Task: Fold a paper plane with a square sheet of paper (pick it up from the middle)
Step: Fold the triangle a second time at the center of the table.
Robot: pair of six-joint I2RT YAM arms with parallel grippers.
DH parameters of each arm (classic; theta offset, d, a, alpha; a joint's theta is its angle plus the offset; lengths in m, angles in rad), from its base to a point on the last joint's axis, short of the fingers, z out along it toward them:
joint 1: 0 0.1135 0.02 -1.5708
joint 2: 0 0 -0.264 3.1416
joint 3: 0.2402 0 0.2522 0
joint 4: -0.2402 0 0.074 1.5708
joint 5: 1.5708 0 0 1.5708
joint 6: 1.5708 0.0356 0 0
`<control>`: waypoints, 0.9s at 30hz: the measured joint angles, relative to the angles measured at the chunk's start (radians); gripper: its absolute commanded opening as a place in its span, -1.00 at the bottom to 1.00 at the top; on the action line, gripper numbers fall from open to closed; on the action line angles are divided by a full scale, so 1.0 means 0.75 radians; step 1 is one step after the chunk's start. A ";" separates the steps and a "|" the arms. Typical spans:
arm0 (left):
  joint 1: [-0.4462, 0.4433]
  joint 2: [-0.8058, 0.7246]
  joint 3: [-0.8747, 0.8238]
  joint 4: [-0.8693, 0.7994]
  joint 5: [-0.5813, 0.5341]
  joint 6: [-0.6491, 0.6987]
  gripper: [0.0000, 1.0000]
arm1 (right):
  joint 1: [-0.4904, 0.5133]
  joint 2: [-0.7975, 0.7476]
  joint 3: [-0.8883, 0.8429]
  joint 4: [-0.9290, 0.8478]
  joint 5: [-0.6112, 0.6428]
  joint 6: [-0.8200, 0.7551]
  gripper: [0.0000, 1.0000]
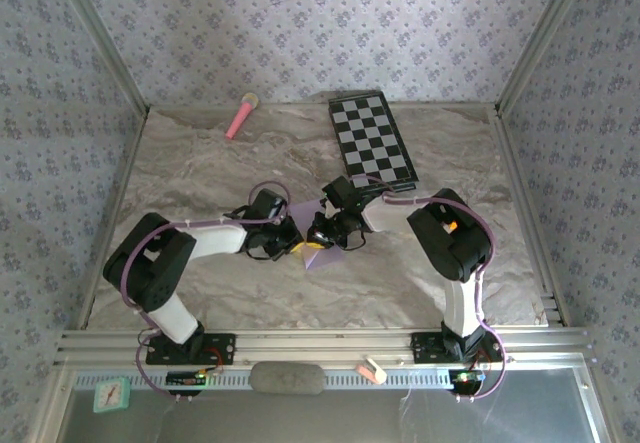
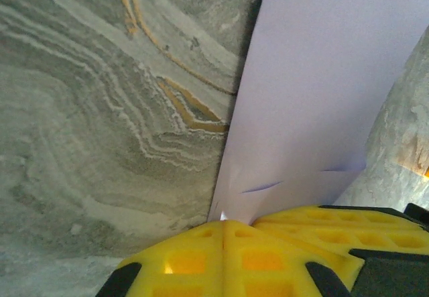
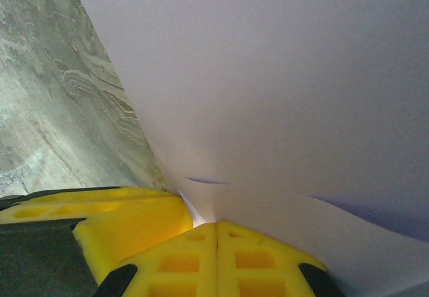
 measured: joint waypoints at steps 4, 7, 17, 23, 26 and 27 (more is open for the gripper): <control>0.000 0.018 0.040 -0.053 -0.002 0.032 -1.00 | -0.009 -0.034 -0.031 -0.002 0.006 -0.052 -0.90; 0.000 0.026 0.061 -0.088 -0.007 0.062 -1.00 | -0.026 -0.067 -0.046 -0.001 0.006 -0.109 -0.90; 0.000 0.046 0.104 -0.148 -0.005 0.131 -1.00 | -0.064 -0.084 -0.077 -0.007 0.027 -0.202 -0.90; 0.000 0.057 0.130 -0.173 -0.005 0.177 -1.00 | -0.065 -0.071 -0.081 -0.010 0.061 -0.208 -0.90; 0.000 0.066 0.159 -0.203 -0.006 0.212 -1.00 | -0.060 -0.071 -0.092 0.006 0.067 -0.194 -0.91; 0.000 0.067 0.174 -0.217 -0.005 0.225 -1.00 | -0.060 -0.072 -0.099 0.017 0.069 -0.183 -0.91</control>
